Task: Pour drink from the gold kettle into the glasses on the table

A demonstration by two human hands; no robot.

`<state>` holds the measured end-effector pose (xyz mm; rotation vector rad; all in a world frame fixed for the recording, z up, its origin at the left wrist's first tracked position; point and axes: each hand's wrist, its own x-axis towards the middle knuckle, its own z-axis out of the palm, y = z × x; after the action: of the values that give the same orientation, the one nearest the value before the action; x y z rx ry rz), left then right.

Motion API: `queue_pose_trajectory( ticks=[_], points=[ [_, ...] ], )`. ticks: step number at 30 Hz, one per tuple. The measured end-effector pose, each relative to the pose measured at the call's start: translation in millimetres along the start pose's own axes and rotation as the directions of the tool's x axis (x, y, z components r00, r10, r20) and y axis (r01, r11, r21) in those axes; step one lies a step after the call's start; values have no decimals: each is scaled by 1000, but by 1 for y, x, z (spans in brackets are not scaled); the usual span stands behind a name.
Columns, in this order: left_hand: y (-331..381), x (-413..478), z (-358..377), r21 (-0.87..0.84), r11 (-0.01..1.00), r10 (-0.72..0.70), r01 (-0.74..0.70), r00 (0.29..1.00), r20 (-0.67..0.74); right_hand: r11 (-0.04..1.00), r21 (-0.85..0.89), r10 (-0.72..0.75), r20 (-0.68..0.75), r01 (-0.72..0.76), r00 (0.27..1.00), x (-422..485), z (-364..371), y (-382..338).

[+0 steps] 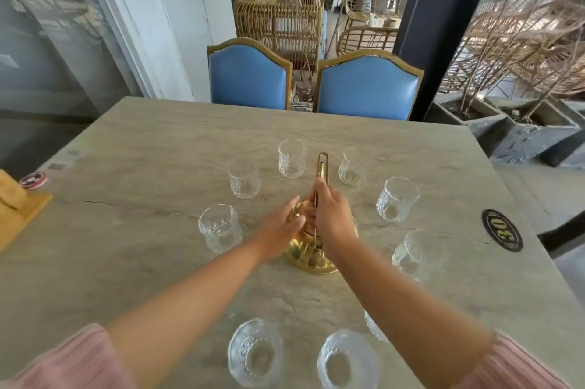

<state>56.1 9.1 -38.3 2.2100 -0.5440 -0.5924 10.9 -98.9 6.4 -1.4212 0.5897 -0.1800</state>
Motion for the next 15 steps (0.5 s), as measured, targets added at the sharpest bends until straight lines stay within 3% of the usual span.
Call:
queue_pose_trajectory(
  ticks=[4,11,15],
  points=[
    [-7,0,0,4,999,46,-46,997,69,998,-44,-53,-85,50,995,2,1,-1],
    [-8,-1,-4,91,991,91,-99,992,84,993,-100,-68,-94,59,993,0,-16,-11],
    [3,-7,-13,36,972,231,-231,973,17,987,-111,-123,-42,118,992,-14,-26,-45]
  ],
)
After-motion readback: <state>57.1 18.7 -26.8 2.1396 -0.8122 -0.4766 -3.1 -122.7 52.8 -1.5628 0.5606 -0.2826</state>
